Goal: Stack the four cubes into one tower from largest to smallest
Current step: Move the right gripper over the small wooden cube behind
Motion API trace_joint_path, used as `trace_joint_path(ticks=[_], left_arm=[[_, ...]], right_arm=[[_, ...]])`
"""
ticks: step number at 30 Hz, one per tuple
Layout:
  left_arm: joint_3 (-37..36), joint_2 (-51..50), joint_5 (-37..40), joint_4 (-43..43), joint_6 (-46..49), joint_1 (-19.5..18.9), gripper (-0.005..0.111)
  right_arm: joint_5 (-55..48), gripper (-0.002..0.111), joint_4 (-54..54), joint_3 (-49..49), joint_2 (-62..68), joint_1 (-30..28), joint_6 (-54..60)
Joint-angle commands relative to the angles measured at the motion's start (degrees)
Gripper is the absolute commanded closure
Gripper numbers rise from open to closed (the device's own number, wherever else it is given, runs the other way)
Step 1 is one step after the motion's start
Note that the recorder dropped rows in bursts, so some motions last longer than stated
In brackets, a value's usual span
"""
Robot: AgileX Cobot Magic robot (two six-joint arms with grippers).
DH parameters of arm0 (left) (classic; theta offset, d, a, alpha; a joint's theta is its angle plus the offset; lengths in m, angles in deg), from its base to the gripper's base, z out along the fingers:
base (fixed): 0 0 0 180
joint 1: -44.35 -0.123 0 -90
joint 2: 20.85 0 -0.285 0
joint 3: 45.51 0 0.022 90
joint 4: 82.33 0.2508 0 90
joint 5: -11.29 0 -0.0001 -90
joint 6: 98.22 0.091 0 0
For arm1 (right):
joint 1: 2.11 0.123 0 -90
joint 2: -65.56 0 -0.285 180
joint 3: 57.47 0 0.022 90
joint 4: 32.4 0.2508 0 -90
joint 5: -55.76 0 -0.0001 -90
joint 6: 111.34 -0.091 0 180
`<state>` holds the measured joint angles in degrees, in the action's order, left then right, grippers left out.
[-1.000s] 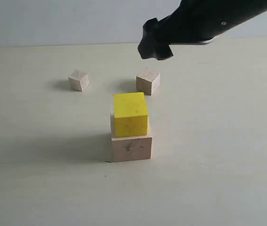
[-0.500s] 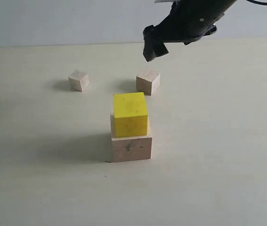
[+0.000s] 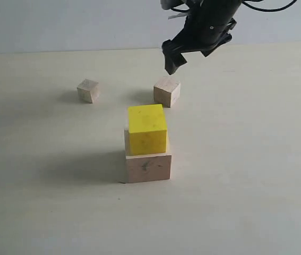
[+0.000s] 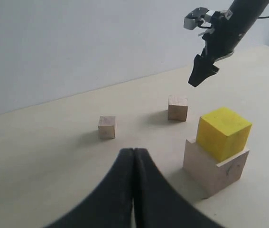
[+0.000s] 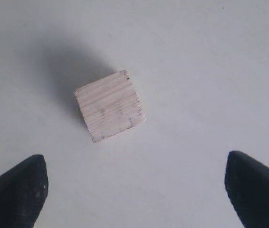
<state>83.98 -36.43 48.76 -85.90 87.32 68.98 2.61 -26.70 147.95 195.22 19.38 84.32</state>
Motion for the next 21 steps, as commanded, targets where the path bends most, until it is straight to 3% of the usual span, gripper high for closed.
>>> trace_joint_path(ticks=[1,21], left_arm=[[-0.24,0.12,-1.22,-0.17,0.29,-0.12,0.107],[-1.10,0.12,-1.83,-0.01,0.29,-0.12,0.107]], right_arm=[[-1.48,0.014,-0.10,4.34,3.69,-0.27,2.42],[-3.41,0.014,5.79,13.60,15.11,-0.27,8.31]])
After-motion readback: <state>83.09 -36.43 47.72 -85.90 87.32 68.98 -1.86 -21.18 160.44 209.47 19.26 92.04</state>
